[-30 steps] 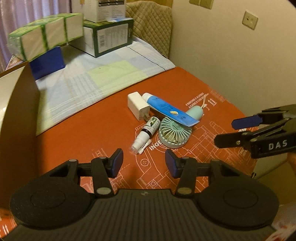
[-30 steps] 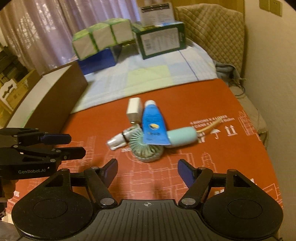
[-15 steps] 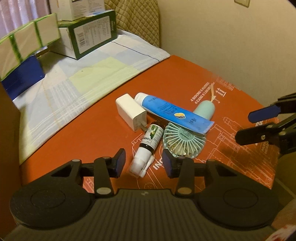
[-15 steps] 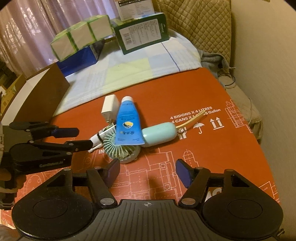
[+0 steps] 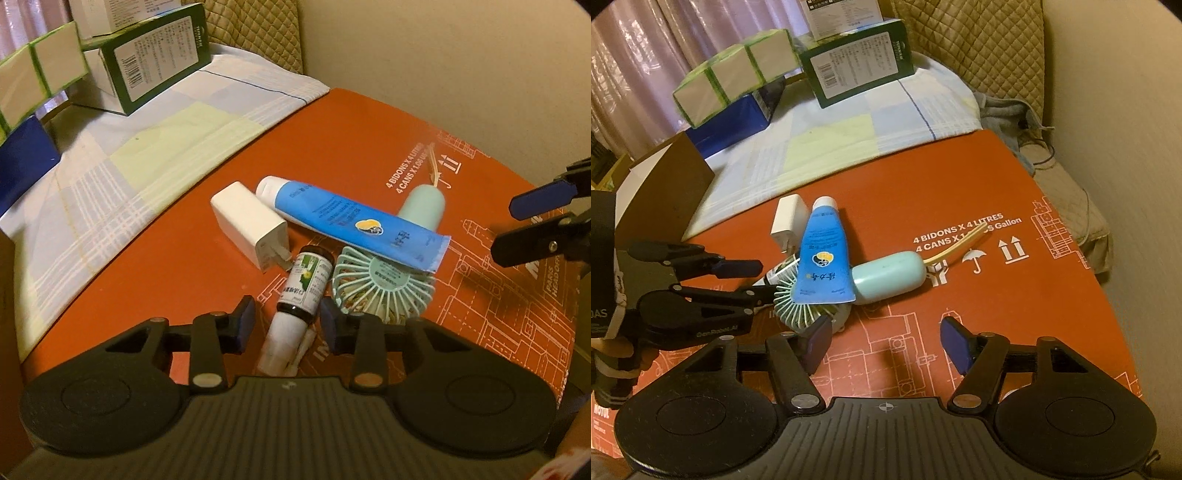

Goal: Organize rigid objects
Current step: 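Grasp the small brown bottle with the left gripper while the right gripper grasps the blue tube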

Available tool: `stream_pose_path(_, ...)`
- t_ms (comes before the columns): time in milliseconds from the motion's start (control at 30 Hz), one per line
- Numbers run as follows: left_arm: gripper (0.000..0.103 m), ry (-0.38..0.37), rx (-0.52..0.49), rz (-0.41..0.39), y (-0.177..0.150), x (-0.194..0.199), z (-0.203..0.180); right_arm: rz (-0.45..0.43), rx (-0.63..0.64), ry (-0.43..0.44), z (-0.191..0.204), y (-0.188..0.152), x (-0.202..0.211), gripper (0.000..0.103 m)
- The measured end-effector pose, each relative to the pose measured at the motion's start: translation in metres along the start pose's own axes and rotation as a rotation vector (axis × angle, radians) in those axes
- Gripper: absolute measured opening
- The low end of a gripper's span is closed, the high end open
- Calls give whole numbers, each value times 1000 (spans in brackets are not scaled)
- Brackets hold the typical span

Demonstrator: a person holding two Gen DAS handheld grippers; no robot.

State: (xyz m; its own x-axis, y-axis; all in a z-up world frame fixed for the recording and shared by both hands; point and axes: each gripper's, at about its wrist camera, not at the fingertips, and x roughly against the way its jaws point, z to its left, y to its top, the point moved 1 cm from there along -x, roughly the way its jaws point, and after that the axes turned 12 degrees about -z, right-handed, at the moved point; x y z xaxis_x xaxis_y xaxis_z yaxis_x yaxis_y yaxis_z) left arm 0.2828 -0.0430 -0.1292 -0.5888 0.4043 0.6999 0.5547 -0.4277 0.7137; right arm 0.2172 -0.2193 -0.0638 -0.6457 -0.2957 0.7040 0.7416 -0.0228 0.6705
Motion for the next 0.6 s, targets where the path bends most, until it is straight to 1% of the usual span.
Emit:
stream_pose_path(67,25,-15,-5,-3,0,-3,-1,1,1,0,0,1,-1,63)
stream_pose_path(167,20,-24,-12,-7,-1,-4,-3,2,6,5,-1,3,-3,63)
stream_pose_path(333,20,-13,7,-10,-6,3,-1,1,14,20,0,5,-7,63)
stream_pose_path(500,20,31,62,-8,-20,17,9,-1,36,55,6,10,-14,62)
stream_pose_path(600,20,84,113,-4,-28,26,21,-1,55,80,12,14,-20,61)
